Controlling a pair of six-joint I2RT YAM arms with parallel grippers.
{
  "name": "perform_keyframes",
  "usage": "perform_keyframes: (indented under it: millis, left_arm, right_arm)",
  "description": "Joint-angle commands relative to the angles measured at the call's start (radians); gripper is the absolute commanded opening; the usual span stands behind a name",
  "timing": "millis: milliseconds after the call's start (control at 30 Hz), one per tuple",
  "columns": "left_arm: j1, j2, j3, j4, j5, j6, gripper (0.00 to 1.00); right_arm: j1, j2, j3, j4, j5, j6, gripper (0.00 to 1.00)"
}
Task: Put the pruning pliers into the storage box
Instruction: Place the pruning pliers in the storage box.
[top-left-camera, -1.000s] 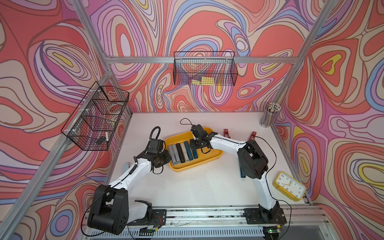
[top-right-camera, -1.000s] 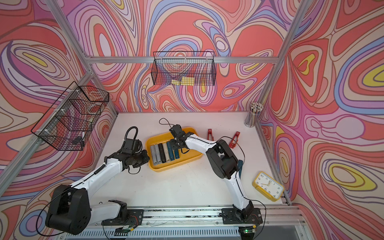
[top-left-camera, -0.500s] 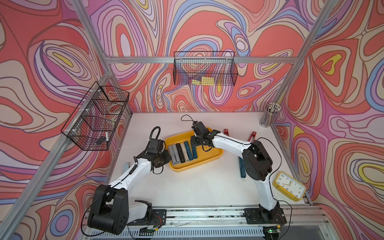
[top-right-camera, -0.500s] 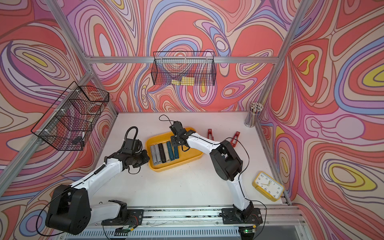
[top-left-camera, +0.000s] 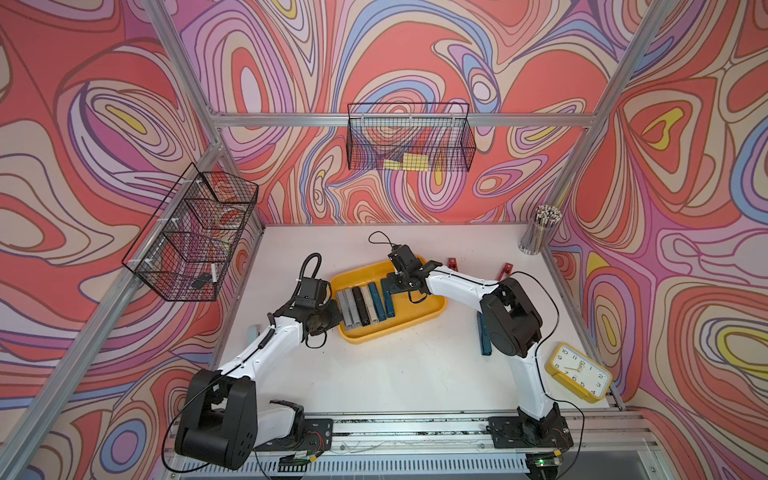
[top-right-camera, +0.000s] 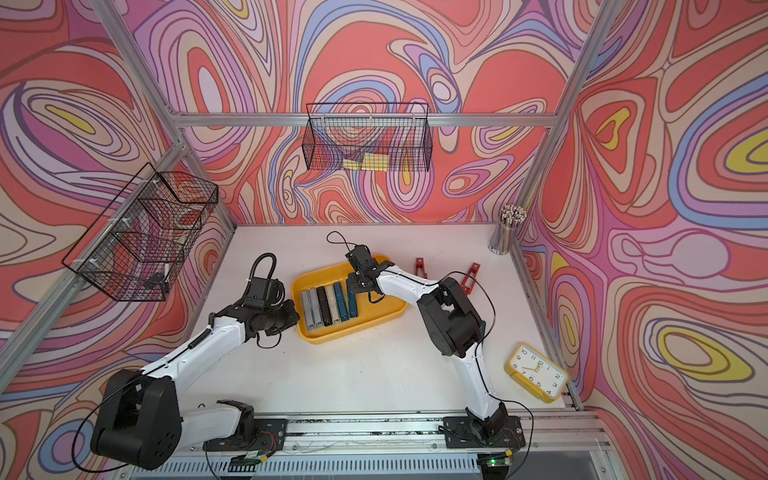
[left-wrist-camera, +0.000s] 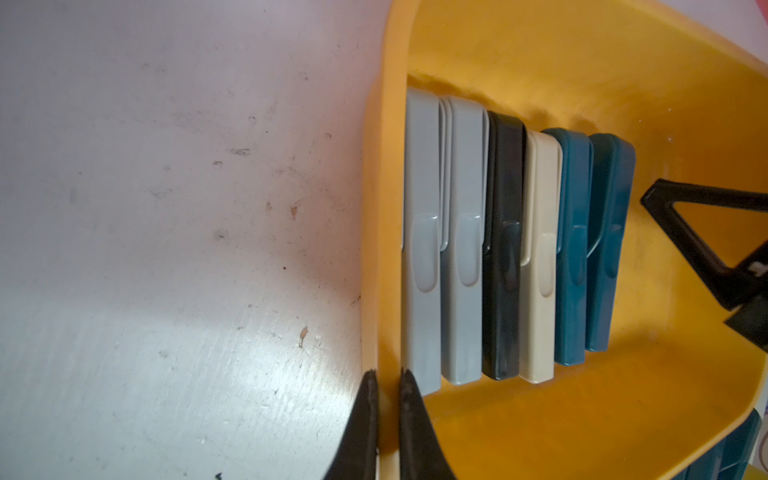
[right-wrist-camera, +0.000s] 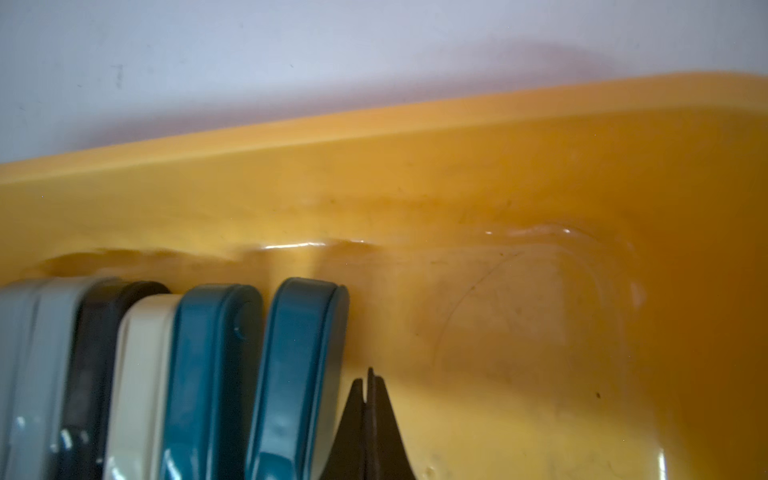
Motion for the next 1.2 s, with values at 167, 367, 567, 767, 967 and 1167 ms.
perform_keyframes:
  millis: [167,367,567,767,967,1167]
  left_arm:
    - [-0.009,0.003,0.024,0.016,0.014,0.010,0.00]
    - [-0.009,0.003,0.023,0.015,0.012,0.010,0.00]
    - [-0.009,0.006,0.020,0.016,0.011,0.010,0.00]
    - [-0.009,0.011,0.020,0.019,0.014,0.009,0.00]
    - [-0.009,0.011,0.017,0.023,0.013,0.007,0.00]
    - [-0.009,0.012,0.015,0.027,0.016,0.006,0.00]
  right_arm:
    - [-0.015,0.032,-0.019,0.053,-0.056,0.001,0.00]
    - [-0.015,0.052,-0.014,0.072,-0.091,0.003,0.00]
    - [-0.015,0.059,-0.014,0.086,-0.114,0.011,0.00]
    - [-0.015,0.065,-0.008,0.090,-0.136,0.011,0.00]
    - [-0.012,0.068,-0.007,0.098,-0.156,0.022,0.00]
    - [-0.006,0.070,-0.004,0.104,-0.163,0.027,0.00]
